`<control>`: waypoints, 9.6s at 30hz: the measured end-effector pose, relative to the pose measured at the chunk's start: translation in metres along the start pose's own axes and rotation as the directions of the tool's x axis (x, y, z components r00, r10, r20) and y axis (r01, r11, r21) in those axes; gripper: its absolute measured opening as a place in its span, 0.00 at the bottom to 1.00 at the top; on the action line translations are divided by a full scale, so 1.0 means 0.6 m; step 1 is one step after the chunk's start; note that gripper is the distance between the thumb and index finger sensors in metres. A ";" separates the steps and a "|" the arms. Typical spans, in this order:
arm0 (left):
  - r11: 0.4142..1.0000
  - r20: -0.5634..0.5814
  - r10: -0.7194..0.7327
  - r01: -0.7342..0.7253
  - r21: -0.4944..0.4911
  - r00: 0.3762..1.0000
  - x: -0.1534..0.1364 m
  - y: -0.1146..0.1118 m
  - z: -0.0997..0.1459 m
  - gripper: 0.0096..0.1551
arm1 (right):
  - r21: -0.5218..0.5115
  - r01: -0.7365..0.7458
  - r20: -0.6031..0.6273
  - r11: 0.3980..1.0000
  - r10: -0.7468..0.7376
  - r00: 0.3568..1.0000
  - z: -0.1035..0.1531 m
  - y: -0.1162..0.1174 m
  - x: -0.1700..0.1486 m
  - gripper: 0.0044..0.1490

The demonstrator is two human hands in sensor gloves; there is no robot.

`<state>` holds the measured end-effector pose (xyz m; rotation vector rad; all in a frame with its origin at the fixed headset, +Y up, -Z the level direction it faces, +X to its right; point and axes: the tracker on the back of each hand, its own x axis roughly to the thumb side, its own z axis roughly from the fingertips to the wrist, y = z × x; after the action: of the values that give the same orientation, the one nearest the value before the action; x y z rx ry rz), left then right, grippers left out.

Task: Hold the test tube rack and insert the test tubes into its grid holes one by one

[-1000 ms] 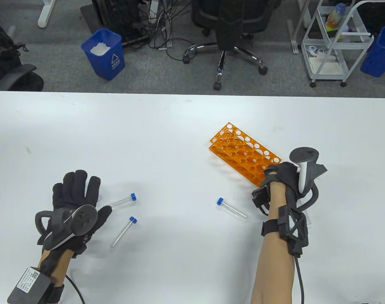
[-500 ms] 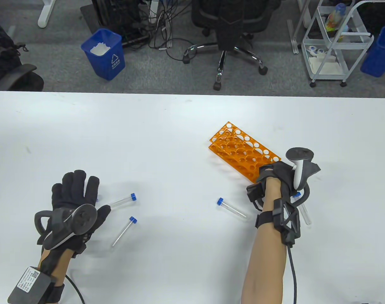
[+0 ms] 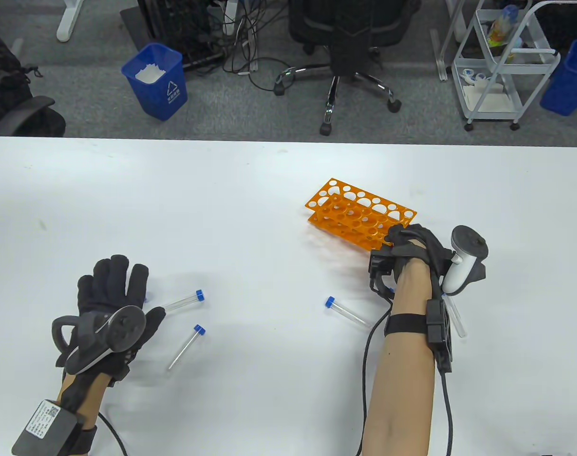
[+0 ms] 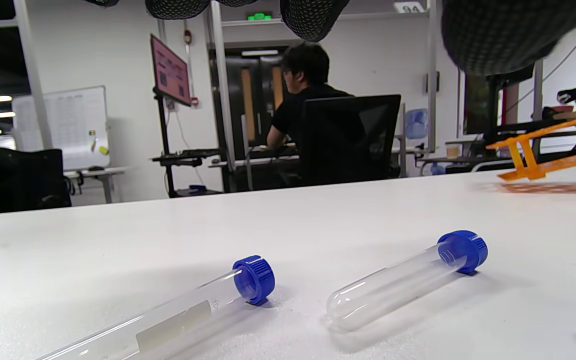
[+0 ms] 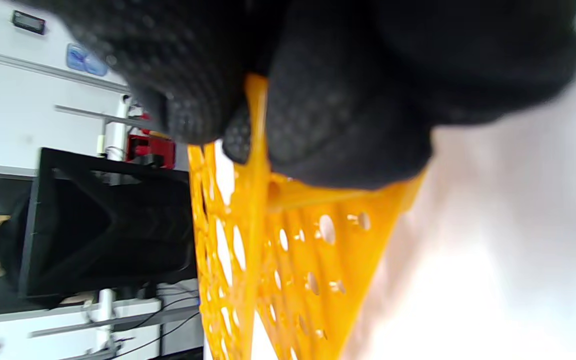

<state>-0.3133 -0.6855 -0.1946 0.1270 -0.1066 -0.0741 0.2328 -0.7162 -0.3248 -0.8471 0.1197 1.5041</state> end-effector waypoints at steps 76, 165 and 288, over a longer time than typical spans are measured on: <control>-0.140 -0.289 0.951 -0.985 -0.104 -0.105 0.026 -0.059 0.011 0.55 | -0.517 -0.762 0.563 0.391 0.825 0.042 0.190 0.034 -0.007 0.30; -0.154 -0.361 0.929 -0.973 -0.170 -0.084 0.063 -0.078 0.019 0.54 | -0.564 -0.717 0.797 0.409 0.496 -0.344 0.514 0.351 0.054 0.34; -0.162 -0.357 0.929 -0.976 -0.144 -0.102 0.045 -0.080 0.016 0.55 | -0.587 -0.463 0.780 0.665 0.617 -0.104 0.441 0.113 0.134 0.36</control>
<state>-0.2906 -0.7364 -0.1886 -0.4050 -0.0234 1.5844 0.0691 -0.5147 -0.2085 0.4113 -0.7340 2.6617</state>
